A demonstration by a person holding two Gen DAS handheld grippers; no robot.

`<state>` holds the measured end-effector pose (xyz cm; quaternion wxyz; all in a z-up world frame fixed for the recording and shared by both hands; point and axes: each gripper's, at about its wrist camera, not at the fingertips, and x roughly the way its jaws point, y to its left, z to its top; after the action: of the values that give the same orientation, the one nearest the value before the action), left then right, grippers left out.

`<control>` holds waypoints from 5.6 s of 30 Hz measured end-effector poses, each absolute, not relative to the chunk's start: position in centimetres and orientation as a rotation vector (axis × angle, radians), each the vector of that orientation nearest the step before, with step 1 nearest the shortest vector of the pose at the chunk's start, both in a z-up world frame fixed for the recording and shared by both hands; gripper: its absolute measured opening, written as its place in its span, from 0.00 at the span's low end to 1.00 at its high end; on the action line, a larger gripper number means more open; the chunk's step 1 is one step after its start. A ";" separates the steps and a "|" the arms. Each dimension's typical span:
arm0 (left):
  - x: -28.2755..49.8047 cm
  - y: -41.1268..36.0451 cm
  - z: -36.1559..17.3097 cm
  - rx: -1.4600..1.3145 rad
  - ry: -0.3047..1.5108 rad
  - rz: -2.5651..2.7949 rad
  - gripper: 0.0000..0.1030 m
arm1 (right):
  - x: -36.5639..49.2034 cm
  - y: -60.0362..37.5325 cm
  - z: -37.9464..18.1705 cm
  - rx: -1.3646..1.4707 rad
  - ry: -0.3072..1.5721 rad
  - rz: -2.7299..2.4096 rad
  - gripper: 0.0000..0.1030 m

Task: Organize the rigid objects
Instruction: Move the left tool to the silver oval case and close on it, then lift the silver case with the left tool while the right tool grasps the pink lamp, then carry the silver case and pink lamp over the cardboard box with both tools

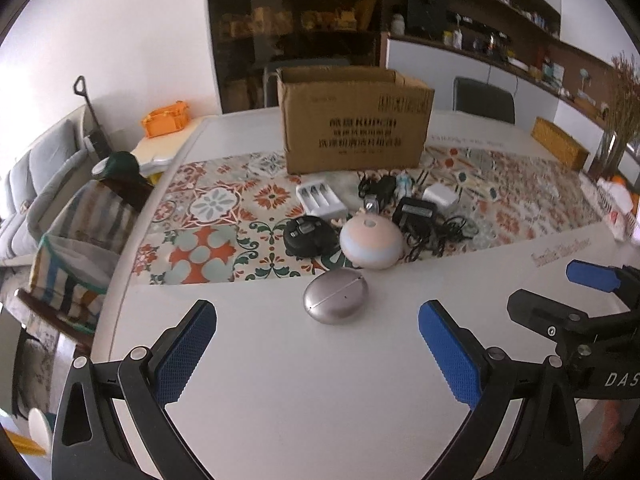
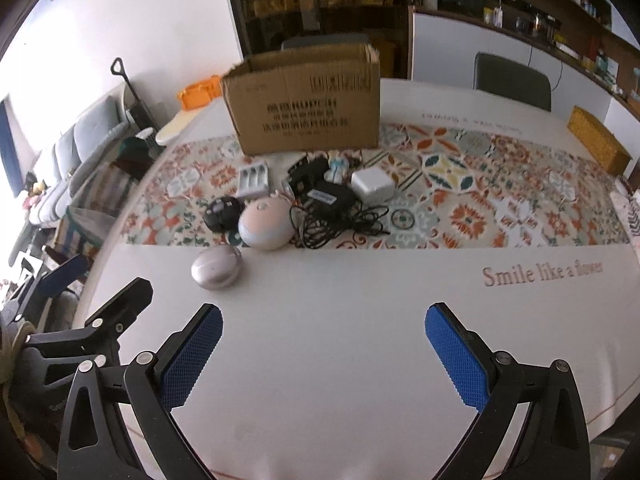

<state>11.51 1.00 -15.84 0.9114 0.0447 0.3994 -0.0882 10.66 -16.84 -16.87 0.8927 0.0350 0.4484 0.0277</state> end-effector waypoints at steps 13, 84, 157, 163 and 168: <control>16.7 -0.1 -21.3 0.187 0.931 -0.338 1.00 | 14.7 -16.7 -22.0 0.114 1.054 0.006 0.99; 20.3 6.7 -21.3 0.038 0.921 -0.177 0.58 | 22.7 -9.4 -25.1 0.103 1.053 0.233 0.81; 18.5 2.7 -6.9 -0.038 0.708 -0.270 0.58 | 18.4 -13.4 -9.6 0.057 0.714 0.132 0.72; 19.9 1.5 -4.7 -0.032 0.671 -0.265 0.58 | 18.5 -14.5 -7.0 0.052 0.638 0.106 0.72; 21.0 0.8 -3.2 -0.027 0.652 -0.256 0.58 | 19.2 -15.2 -5.3 0.045 0.599 0.095 0.72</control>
<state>21.04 0.76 -3.21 0.9391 -0.0134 0.3196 -0.1255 19.21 -15.24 -5.28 0.9542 0.0224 0.2948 0.0468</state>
